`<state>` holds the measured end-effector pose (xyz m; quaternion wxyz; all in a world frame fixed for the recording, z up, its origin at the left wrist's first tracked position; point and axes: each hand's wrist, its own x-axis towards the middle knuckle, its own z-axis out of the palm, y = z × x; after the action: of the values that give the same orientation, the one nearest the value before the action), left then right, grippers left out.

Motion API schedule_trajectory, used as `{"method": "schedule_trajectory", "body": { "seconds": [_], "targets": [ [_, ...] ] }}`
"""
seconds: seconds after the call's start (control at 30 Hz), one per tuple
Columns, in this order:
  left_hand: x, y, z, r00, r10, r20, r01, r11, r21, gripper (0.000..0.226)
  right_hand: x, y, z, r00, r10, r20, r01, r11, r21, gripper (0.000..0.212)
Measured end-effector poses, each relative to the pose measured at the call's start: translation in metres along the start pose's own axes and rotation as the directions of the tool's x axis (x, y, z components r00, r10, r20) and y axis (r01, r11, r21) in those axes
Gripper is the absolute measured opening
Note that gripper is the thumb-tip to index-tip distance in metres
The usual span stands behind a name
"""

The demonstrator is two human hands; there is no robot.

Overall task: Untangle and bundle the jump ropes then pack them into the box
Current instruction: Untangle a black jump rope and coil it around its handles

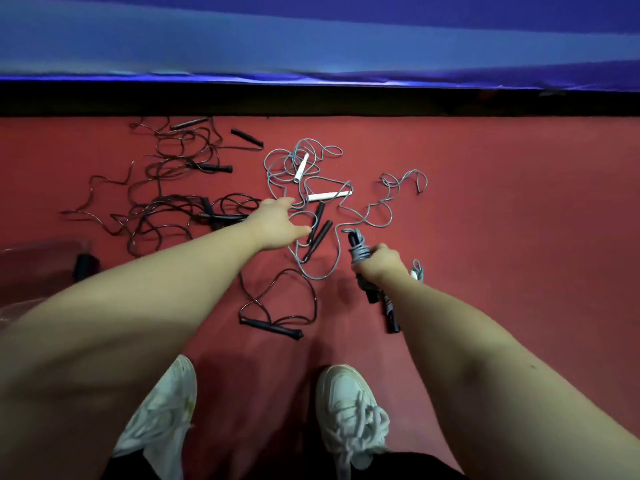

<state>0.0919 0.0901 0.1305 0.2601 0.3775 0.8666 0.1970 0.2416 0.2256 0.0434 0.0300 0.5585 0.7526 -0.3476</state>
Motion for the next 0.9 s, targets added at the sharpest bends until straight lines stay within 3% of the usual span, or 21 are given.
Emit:
{"method": "schedule_trajectory", "body": {
  "seconds": [0.23, 0.53, 0.6, 0.67, 0.73, 0.77, 0.83, 0.9],
  "targets": [
    [0.039, -0.019, 0.037, 0.992, -0.065, 0.108, 0.061, 0.997, 0.041, 0.075, 0.021, 0.040, 0.057, 0.990, 0.115, -0.082, -0.129, 0.971, -0.199, 0.046],
    [0.053, -0.052, 0.040, 0.981, -0.152, 0.121, 0.143, 0.987, 0.079, 0.067, 0.038, 0.047, 0.079, 0.981, 0.104, -0.162, -0.161, 0.904, -0.396, 0.051],
    [0.049, -0.060, 0.034, 0.977, -0.186, 0.103, 0.179, 0.981, 0.075, 0.065, 0.032, 0.042, 0.084, 0.984, -0.054, -0.171, -0.023, 0.907, -0.419, 0.049],
    [0.042, -0.069, 0.028, 0.971, -0.226, 0.079, 0.222, 0.973, 0.063, 0.061, 0.022, 0.031, 0.089, 0.928, -0.337, -0.159, 0.250, 0.879, -0.406, 0.038],
    [0.034, -0.077, 0.023, 0.966, -0.252, 0.064, 0.248, 0.967, 0.062, 0.057, 0.007, 0.016, 0.096, 0.863, -0.504, 0.017, 0.476, 0.804, -0.356, 0.041],
    [0.028, -0.082, 0.021, 0.964, -0.261, 0.058, 0.257, 0.964, 0.065, 0.054, -0.001, 0.008, 0.101, 0.845, -0.501, 0.184, 0.533, 0.771, -0.349, 0.043],
    [0.018, -0.091, 0.018, 0.959, -0.279, 0.054, 0.275, 0.958, 0.077, 0.050, -0.014, -0.004, 0.114, 0.782, -0.375, 0.498, 0.602, 0.663, -0.445, 0.050],
    [0.009, -0.101, 0.013, 0.957, -0.286, 0.058, 0.280, 0.956, 0.085, 0.046, -0.022, -0.011, 0.126, 0.741, -0.226, 0.632, 0.628, 0.566, -0.534, 0.055]
  ]
}}
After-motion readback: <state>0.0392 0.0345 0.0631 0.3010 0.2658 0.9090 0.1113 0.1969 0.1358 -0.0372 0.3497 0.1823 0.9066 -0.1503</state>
